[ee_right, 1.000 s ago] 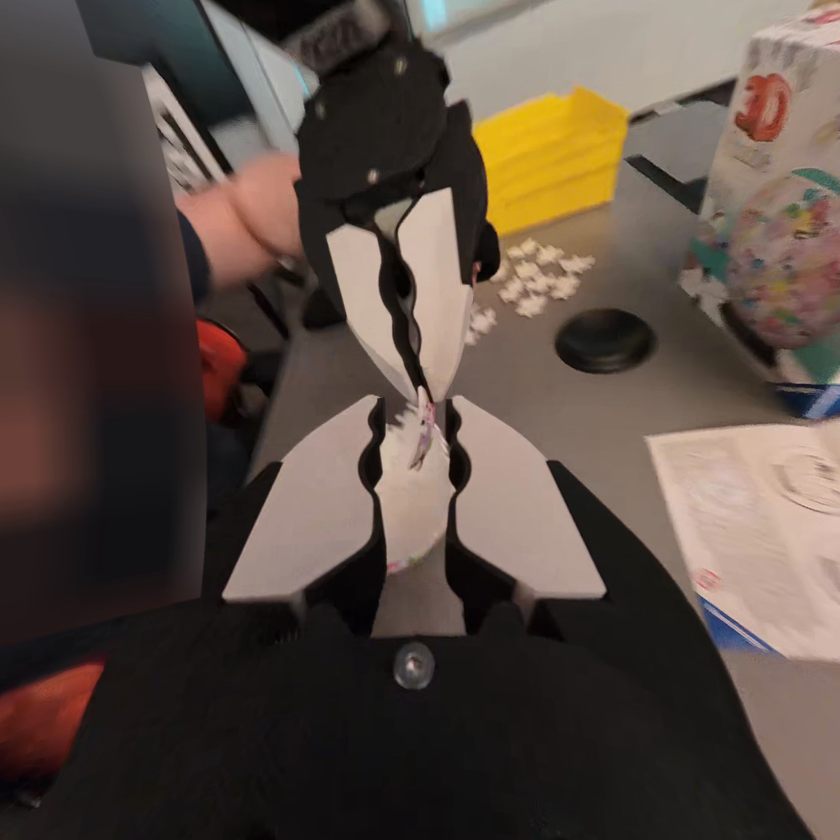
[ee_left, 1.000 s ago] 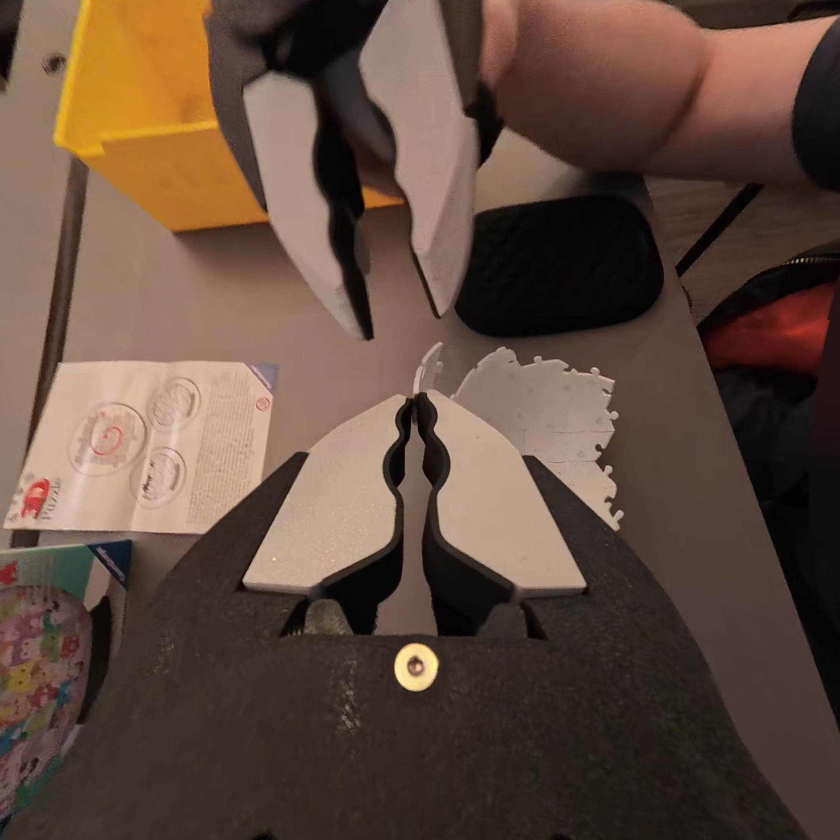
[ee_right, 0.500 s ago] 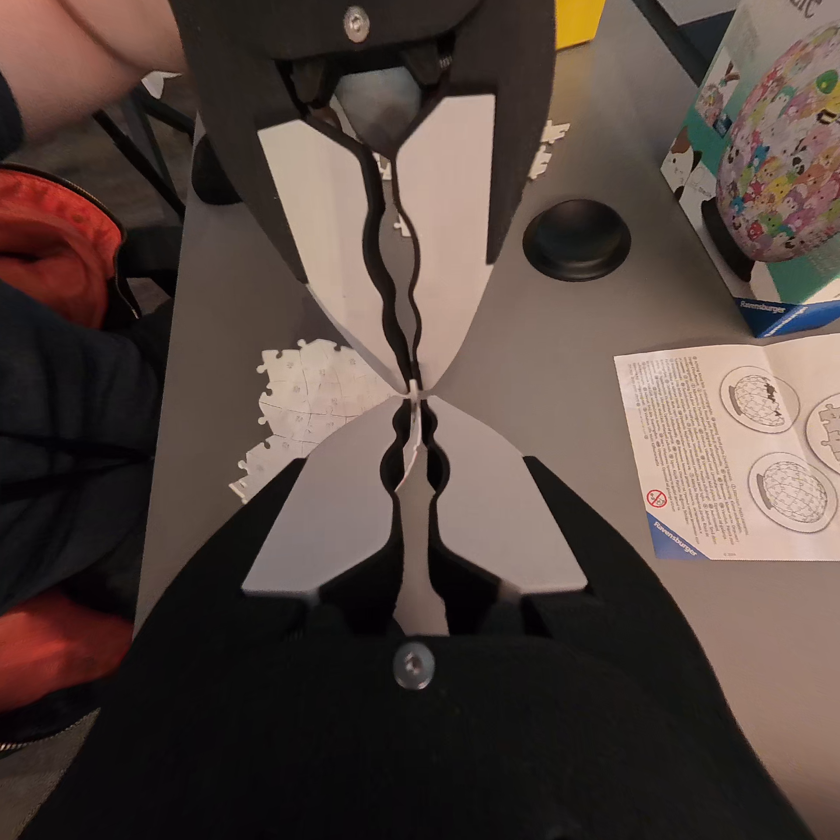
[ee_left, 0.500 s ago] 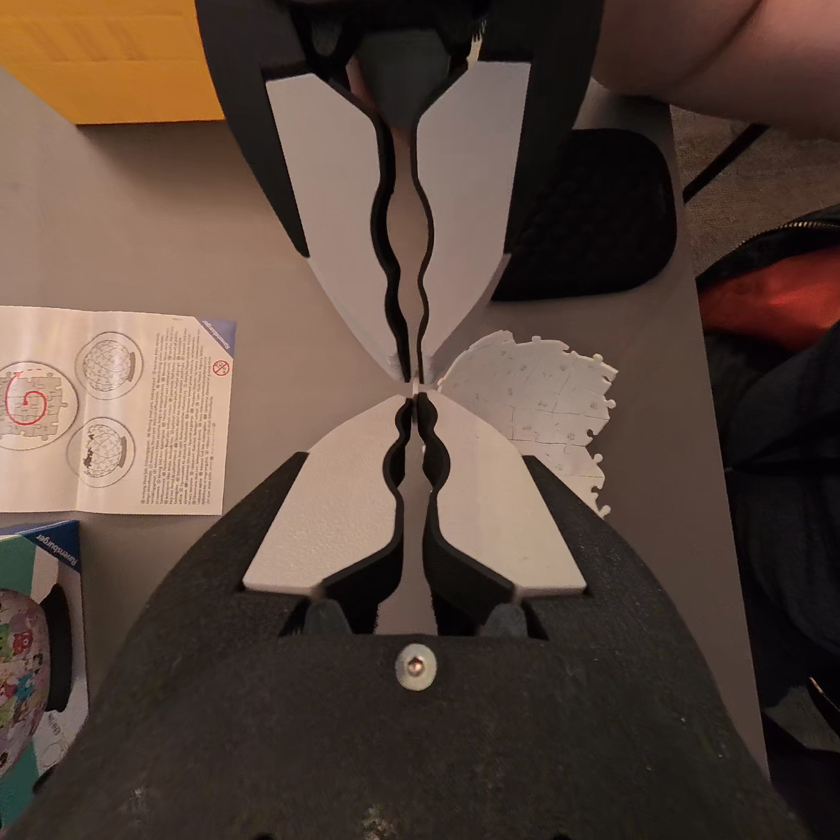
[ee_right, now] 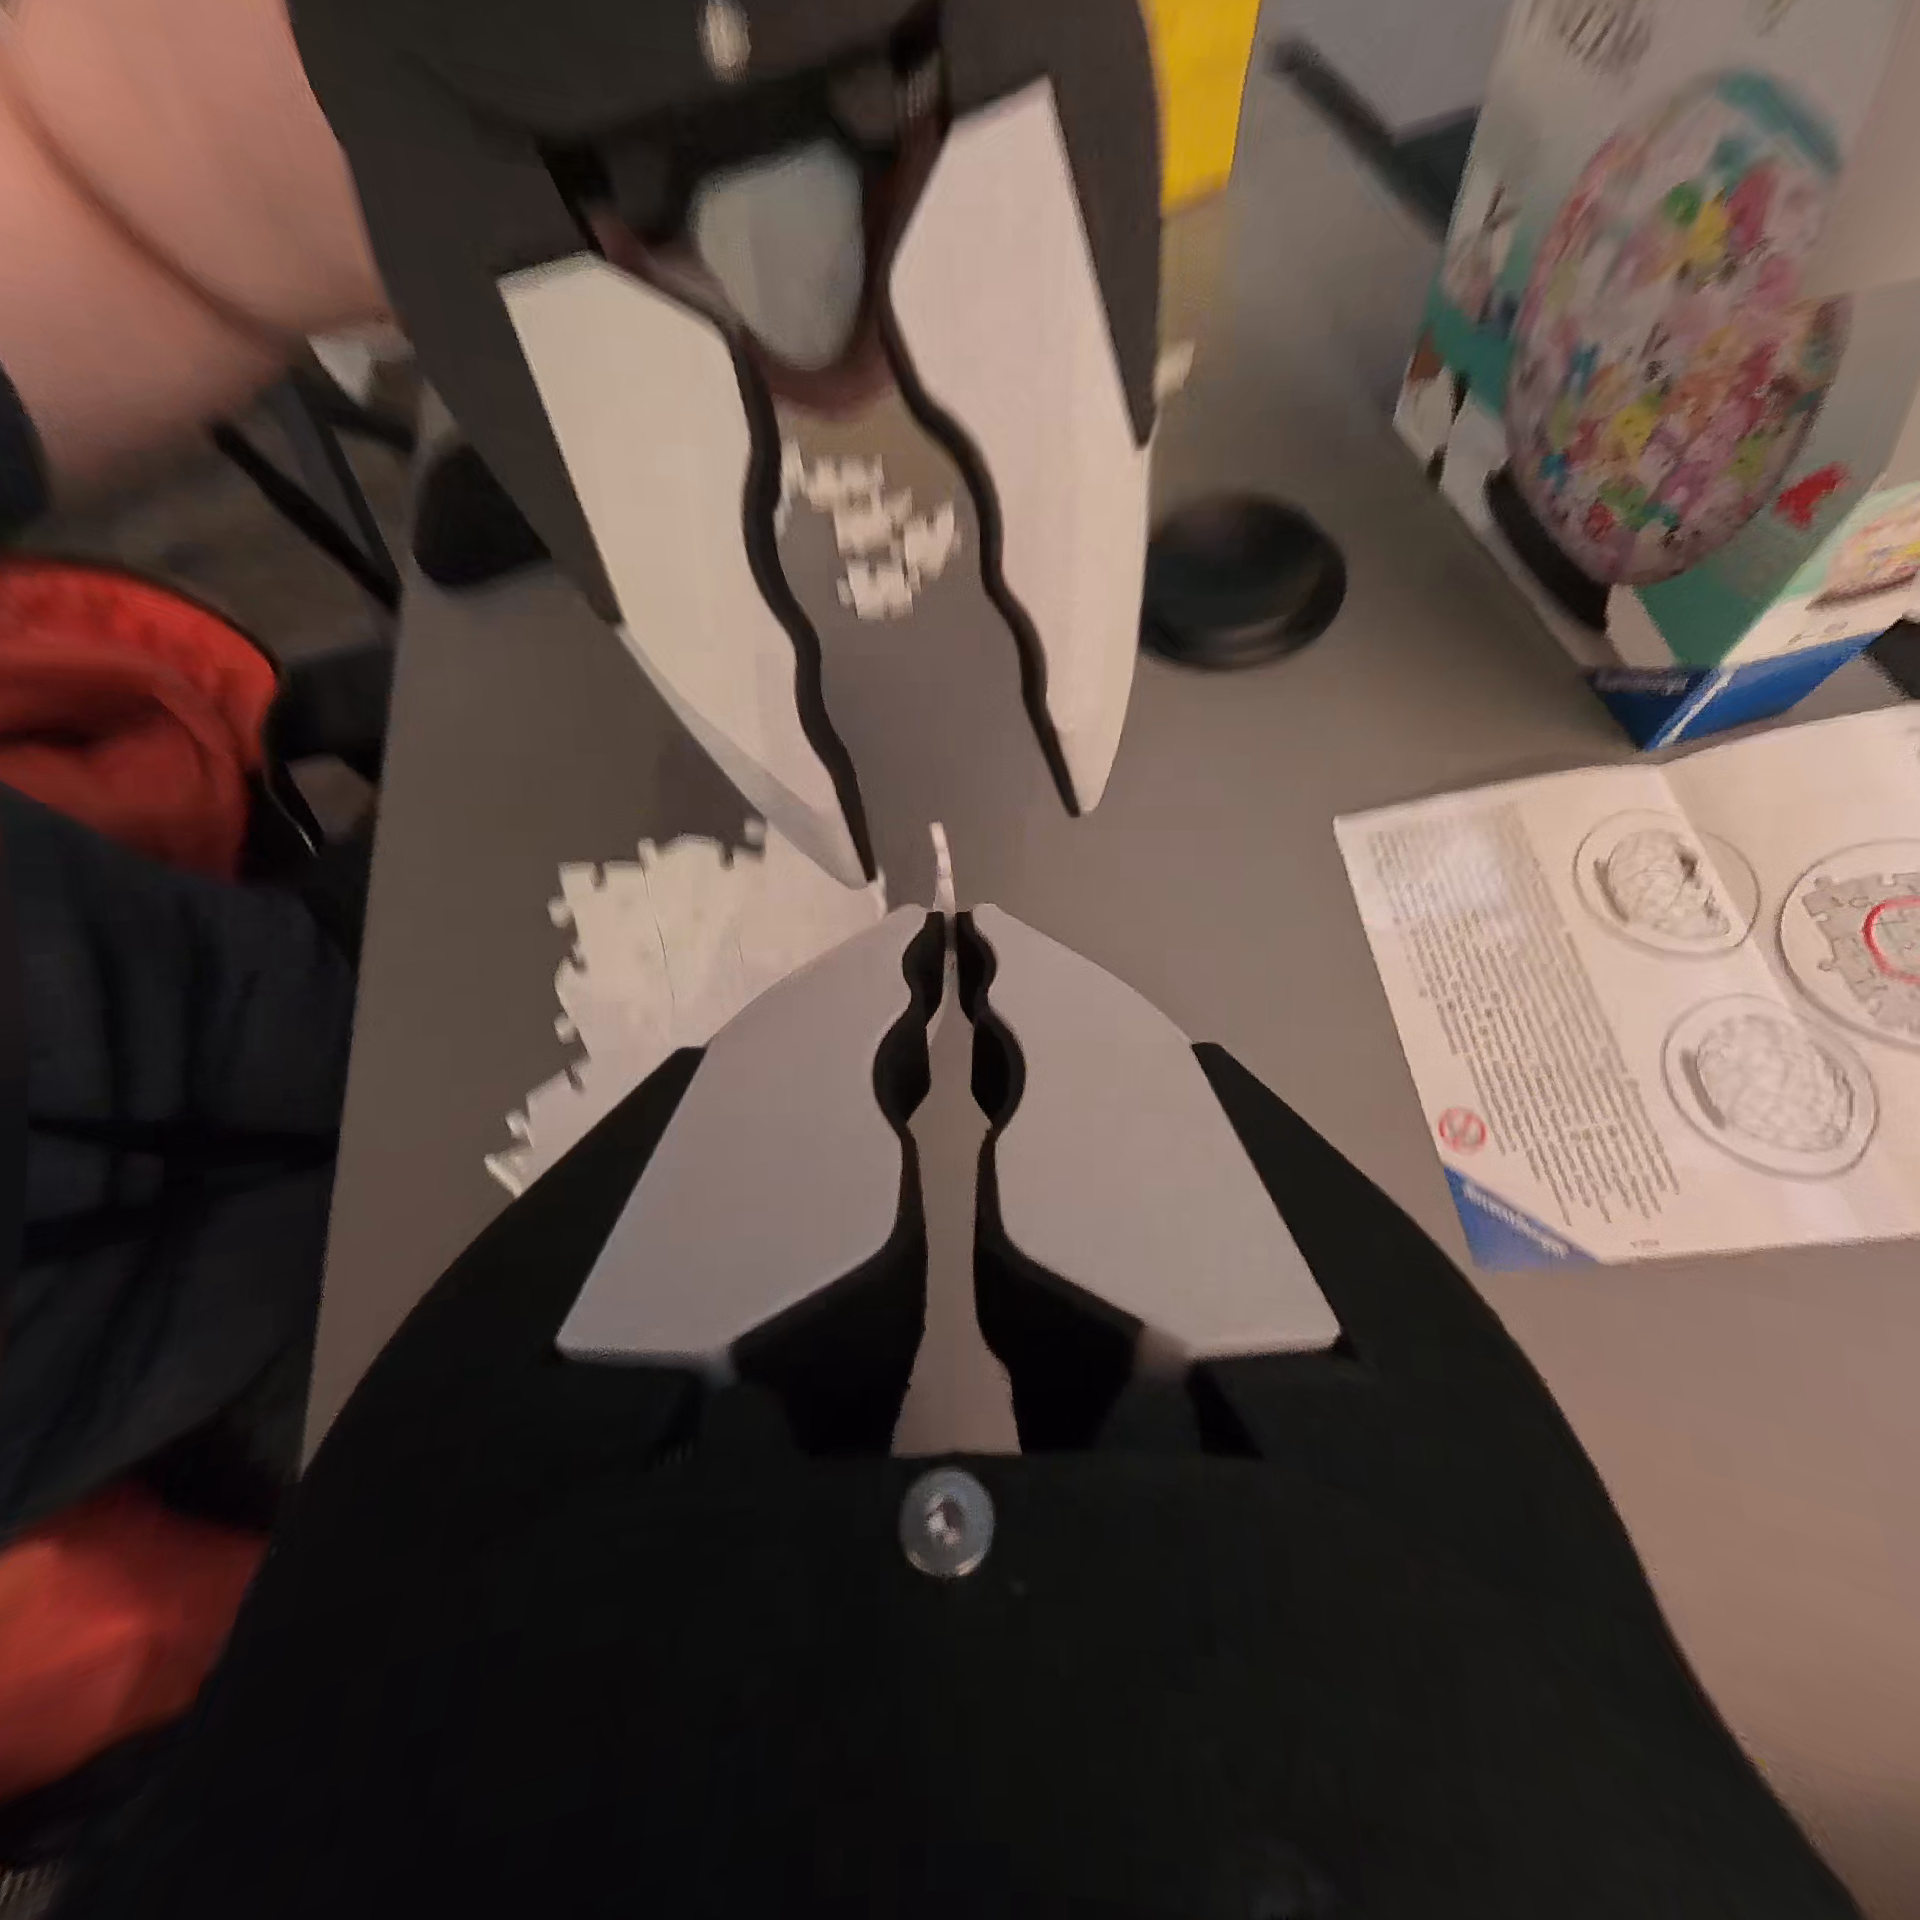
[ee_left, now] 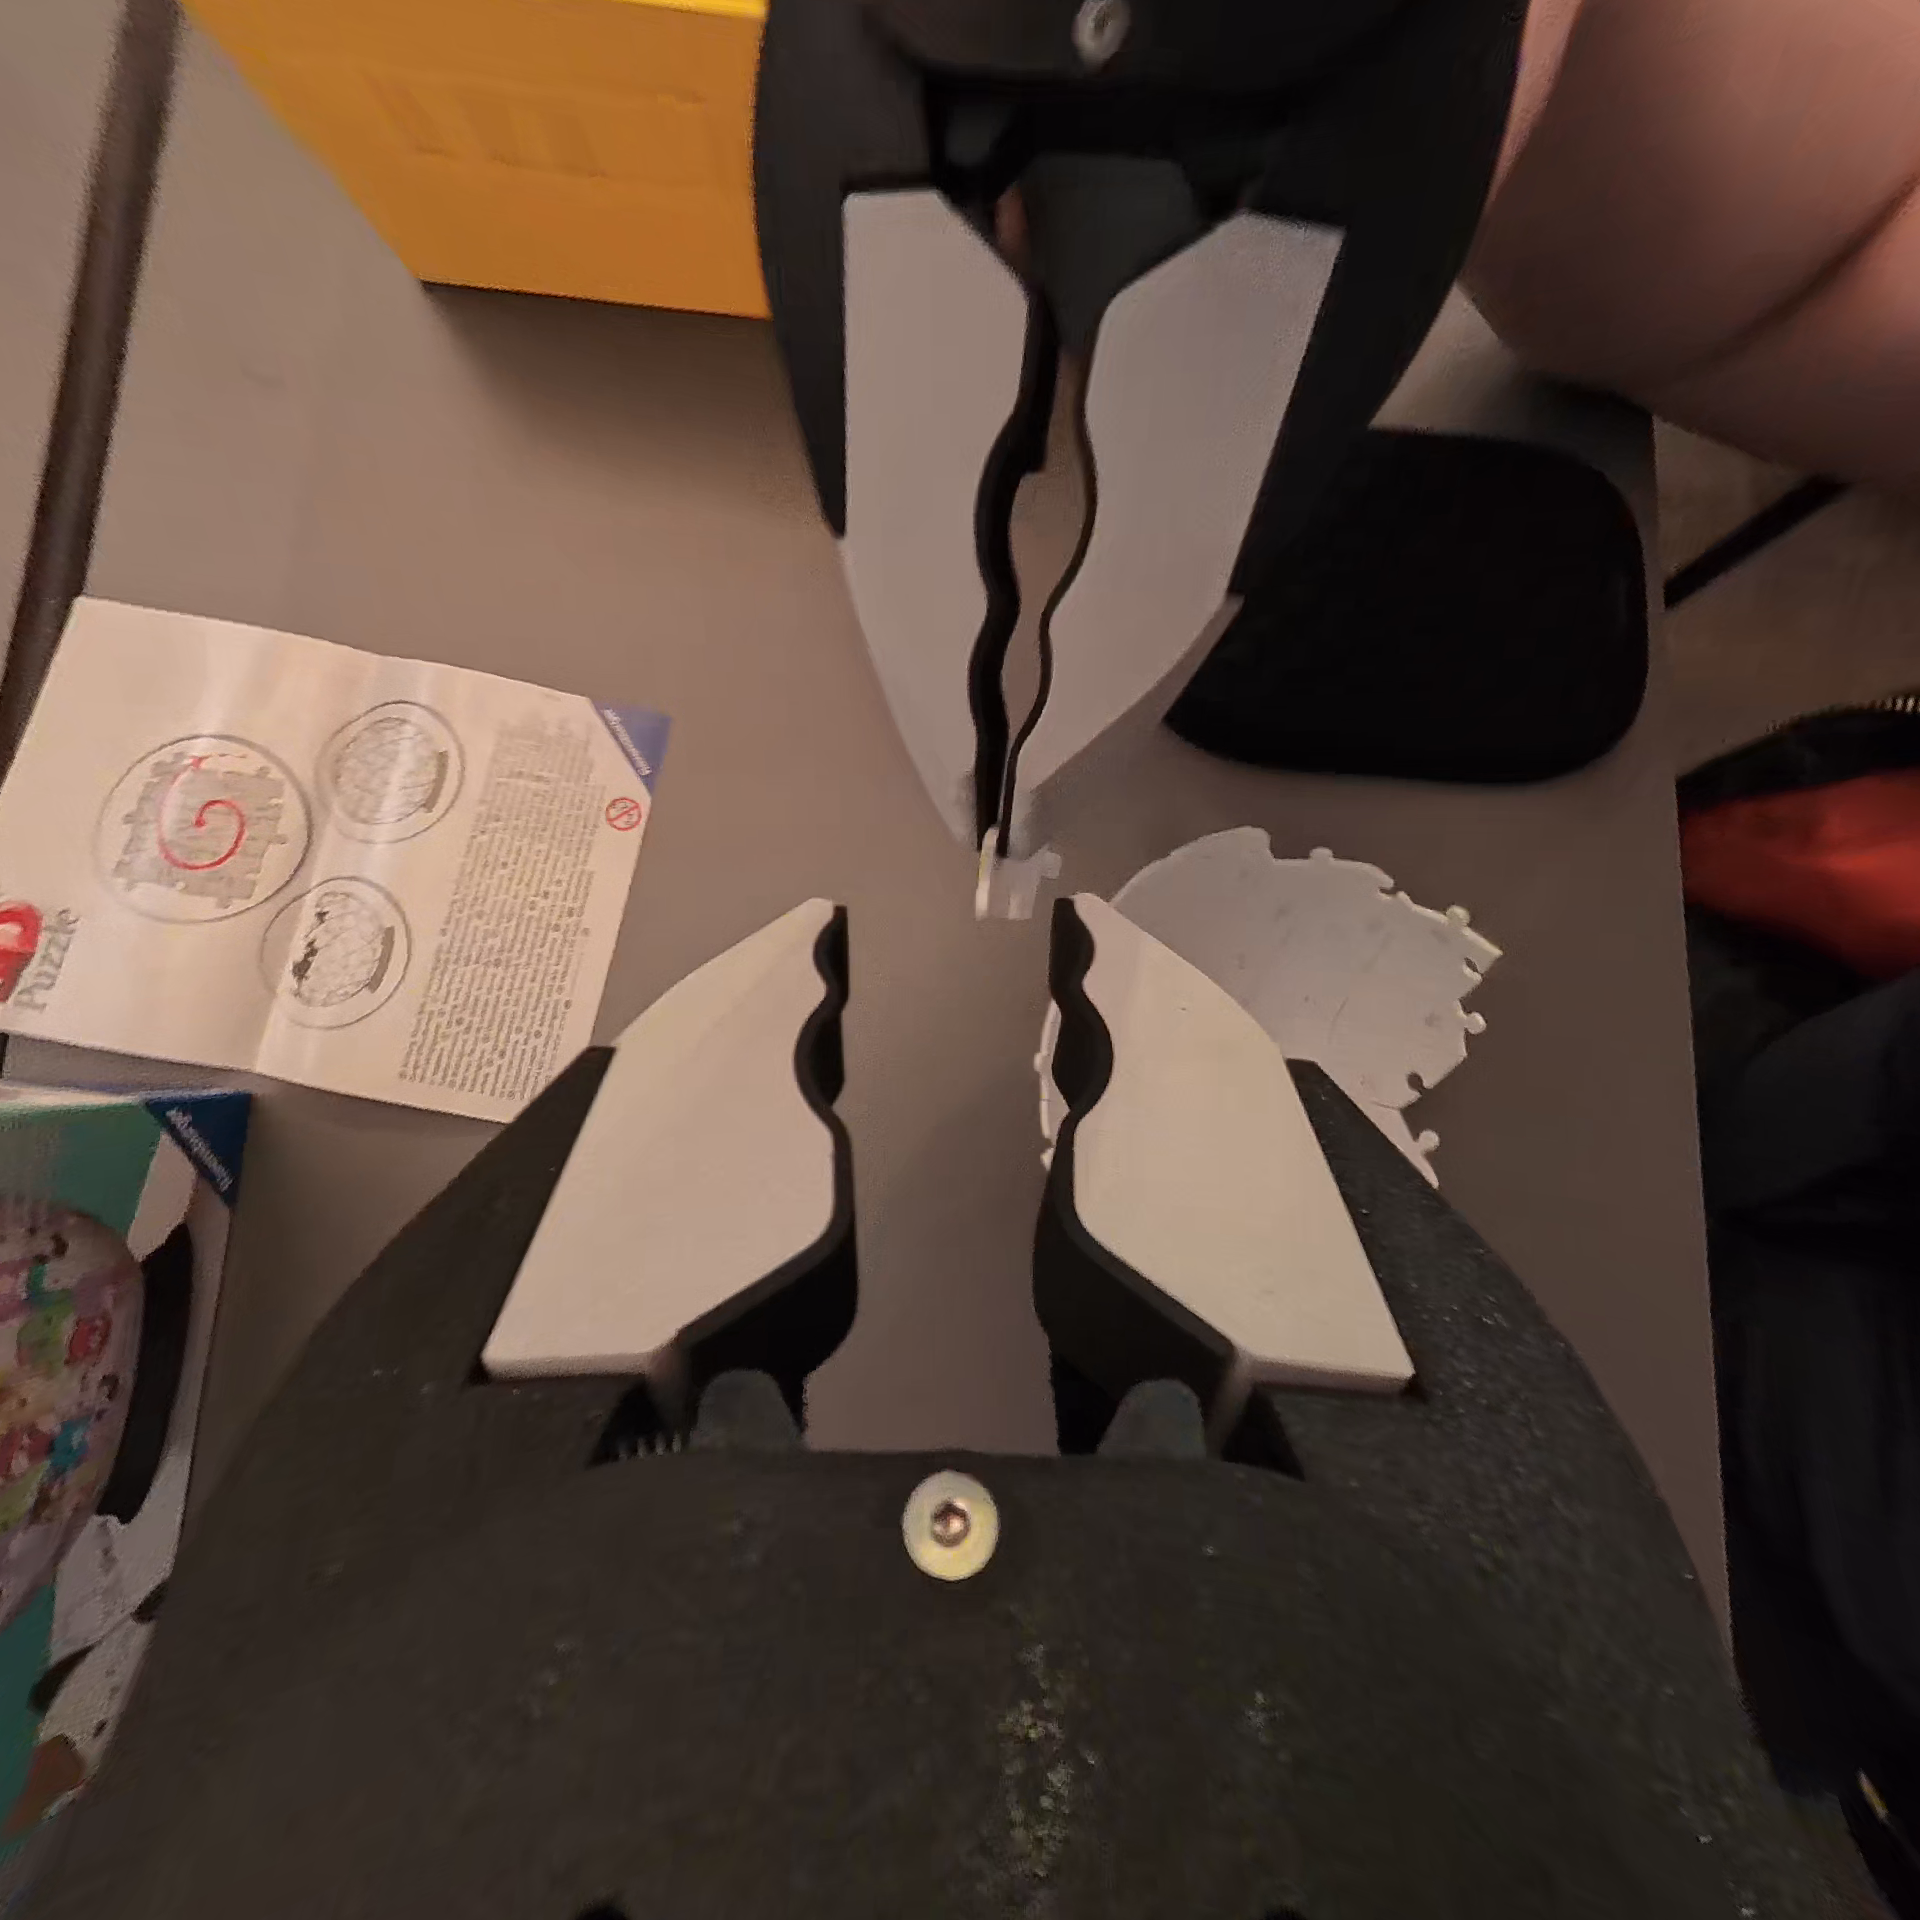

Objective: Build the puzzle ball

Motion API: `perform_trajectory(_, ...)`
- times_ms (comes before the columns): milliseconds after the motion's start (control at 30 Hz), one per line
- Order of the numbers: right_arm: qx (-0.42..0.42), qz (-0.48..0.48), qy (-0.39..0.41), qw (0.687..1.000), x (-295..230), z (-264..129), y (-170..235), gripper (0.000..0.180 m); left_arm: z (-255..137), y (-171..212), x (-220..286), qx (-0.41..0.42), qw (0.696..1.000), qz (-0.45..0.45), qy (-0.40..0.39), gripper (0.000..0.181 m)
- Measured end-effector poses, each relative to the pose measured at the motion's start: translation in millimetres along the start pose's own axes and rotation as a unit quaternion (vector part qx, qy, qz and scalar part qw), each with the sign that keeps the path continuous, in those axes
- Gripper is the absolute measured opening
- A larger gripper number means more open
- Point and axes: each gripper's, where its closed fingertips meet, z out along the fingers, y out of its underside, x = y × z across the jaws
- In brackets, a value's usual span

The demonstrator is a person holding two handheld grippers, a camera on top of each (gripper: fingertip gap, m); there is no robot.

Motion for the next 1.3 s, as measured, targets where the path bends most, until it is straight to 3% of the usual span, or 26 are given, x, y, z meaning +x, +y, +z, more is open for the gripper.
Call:
perform_trajectory(133, 0.123, 0.012, -0.007, 0.992, 2.1, -13.5, -33.3, 0.003, -5.9, 1.8, 9.5, 0.045, 0.996, -0.054, 0.048, 0.031)
perform_trajectory(300, 0.185, -0.010, -0.029, 0.982, -9.2, -16.2, -48.9, 0.003, -7.9, -5.6, 21.2, 0.095, 0.987, -0.088, 0.098, 0.019)
perform_trajectory(500, 0.177, -0.023, -0.061, 0.982, -17.1, -11.4, -45.2, 0.004, -10.8, -5.2, 22.3, 0.112, 0.978, -0.115, 0.134, 0.003)
perform_trajectory(600, 0.163, -0.040, -0.049, 0.985, -17.8, -10.3, -43.2, 0.016, -8.9, -0.9, 23.0, 0.103, 0.978, -0.116, 0.138, 0.002)
perform_trajectory(867, 0.093, -0.085, -0.016, 0.992, -16.9, 1.4, -29.4, 0.003, 3.3, 10.1, 27.1, 0.050, 0.983, -0.110, 0.136, 0.004)
perform_trajectory(900, 0.088, -0.089, -0.010, 0.992, -14.7, 1.4, -28.7, 0.003, 2.7, 10.1, 24.8, 0.049, 0.985, -0.113, 0.124, 0.014)
perform_trajectory(933, 0.088, -0.090, -0.011, 0.992, -13.0, 0.7, -28.7, 0.003, 1.2, 11.9, 21.7, 0.040, 0.986, -0.121, 0.110, 0.040)
perform_trajectory(967, 0.093, -0.087, -0.021, 0.992, -12.7, 0.0, -29.2, 0.003, -1.8, 15.1, 19.4, 0.030, 0.987, -0.128, 0.098, 0.055)
perform_trajectory(1067, 0.103, -0.064, -0.067, 0.990, -10.2, 3.4, -23.5, 0.003, -9.7, 32.4, 9.5, 0.012, 0.991, -0.130, 0.035, 0.067)
perform_trajectory(1300, 0.116, -0.073, -0.205, 0.969, -25.2, 27.3, 2.5, 0.003, -5.4, 64.8, 35.3, -0.014, 0.982, -0.178, 0.054, 0.076)
